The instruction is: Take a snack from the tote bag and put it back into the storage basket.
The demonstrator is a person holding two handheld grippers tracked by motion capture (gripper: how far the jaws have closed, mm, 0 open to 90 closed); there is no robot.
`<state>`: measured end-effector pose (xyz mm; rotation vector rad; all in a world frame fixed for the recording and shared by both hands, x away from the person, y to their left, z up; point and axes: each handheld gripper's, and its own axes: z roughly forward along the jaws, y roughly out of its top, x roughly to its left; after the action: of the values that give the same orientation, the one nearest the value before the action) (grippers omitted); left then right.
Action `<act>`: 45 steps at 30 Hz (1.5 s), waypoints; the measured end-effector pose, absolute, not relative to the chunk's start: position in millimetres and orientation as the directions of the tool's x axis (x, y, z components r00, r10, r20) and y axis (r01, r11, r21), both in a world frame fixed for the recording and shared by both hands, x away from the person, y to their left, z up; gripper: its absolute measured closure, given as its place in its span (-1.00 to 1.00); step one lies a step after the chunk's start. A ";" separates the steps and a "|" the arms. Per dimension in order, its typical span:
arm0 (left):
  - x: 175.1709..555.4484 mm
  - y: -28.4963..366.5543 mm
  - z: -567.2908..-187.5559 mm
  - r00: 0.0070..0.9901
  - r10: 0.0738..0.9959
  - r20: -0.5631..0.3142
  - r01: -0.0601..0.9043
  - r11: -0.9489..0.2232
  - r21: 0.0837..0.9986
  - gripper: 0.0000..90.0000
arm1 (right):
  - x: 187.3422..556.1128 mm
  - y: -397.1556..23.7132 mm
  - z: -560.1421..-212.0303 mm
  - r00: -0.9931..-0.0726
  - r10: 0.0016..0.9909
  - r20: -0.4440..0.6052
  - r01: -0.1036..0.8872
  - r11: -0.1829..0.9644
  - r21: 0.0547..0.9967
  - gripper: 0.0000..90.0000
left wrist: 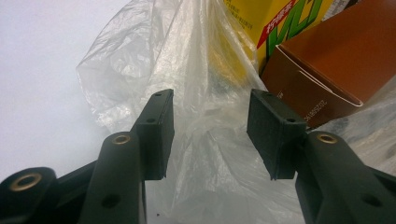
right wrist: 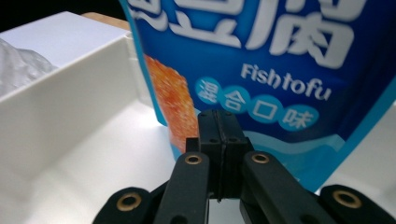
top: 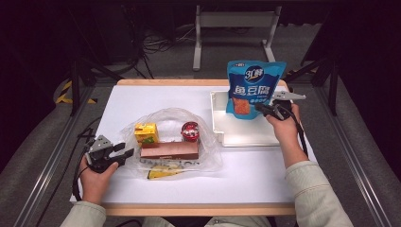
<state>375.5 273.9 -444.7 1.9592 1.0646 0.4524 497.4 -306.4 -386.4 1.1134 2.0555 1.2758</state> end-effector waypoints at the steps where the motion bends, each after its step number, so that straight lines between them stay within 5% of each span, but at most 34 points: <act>1: 375.4 274.1 -444.6 0.576 0.815 -0.072 0.512 -0.291 0.808 0.15 | 495.2 -305.7 -383.2 -0.562 0.827 0.028 0.384 0.230 0.894 1.00; 7: 374.5 274.1 -444.4 0.573 0.816 -0.074 0.512 -0.286 0.810 0.15 | 481.9 -303.9 -363.2 -0.590 0.805 0.065 0.345 0.178 0.922 0.97; 22: 373.7 274.9 -442.6 0.572 0.818 -0.066 0.504 -0.287 0.815 0.14 | 455.3 -275.6 -321.9 -0.646 0.762 0.049 0.235 0.138 0.962 0.22; 34: 374.0 274.4 -443.1 0.576 0.815 -0.064 0.497 -0.287 0.819 0.13 | 446.0 -247.3 -305.9 -0.692 0.720 0.043 0.242 0.175 0.954 -0.38; 45: 374.8 274.2 -444.1 0.576 0.815 -0.063 0.501 -0.292 0.815 0.09 | 440.8 -226.1 -298.1 -0.733 0.679 0.043 0.253 0.213 0.944 -0.53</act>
<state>374.8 274.2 -444.1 1.9587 1.0549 0.4674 440.8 -226.1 -298.1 0.8662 2.1129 1.5294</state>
